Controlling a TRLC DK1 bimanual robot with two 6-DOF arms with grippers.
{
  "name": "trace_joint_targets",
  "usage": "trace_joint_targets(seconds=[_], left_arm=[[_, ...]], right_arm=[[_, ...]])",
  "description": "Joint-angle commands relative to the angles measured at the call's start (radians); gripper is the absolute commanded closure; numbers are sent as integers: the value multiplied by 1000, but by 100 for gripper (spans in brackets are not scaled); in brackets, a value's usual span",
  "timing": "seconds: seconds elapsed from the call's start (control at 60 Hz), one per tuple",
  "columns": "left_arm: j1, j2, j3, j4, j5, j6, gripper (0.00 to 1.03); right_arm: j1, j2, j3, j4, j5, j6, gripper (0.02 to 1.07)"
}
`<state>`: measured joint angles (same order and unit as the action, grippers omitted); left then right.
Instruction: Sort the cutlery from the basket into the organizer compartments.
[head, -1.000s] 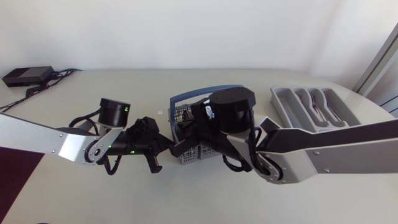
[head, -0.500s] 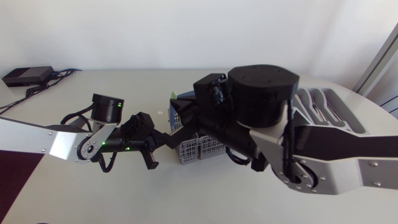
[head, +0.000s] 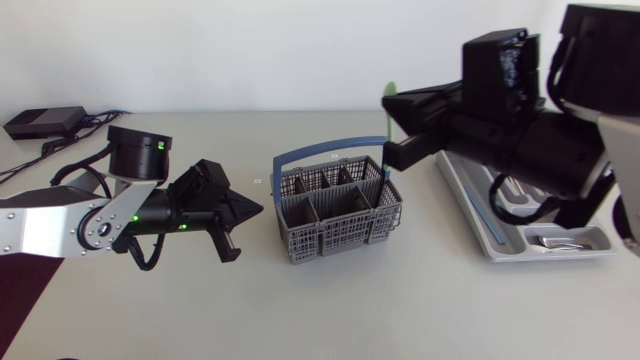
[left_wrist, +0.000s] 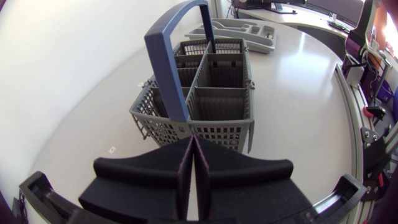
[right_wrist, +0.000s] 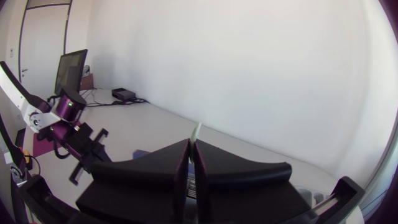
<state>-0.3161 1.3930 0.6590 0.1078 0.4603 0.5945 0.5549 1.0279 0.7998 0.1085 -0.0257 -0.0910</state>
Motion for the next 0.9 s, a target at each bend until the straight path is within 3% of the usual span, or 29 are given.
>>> trace_joint_targets(seconds=[0.0, 0.133, 0.467, 0.65, 0.883], left_arm=[[-12, -28, 40, -26, -18, -16, 100], [-21, -46, 65, -72, -46, -16, 100], [-24, -40, 79, -120, -107, -10, 100], [-23, -46, 80, -146, -132, -9, 100], [-24, -51, 82, -172, -161, -7, 100]], right_arm=[[-138, -34, -5, -67, -60, -19, 101], [-383, -63, -17, -158, -223, -69, 101], [-808, -2, 4, -337, -467, -378, 101], [-969, 113, 22, -441, -523, -670, 101], [-1092, 190, -22, -451, -514, -1004, 101]])
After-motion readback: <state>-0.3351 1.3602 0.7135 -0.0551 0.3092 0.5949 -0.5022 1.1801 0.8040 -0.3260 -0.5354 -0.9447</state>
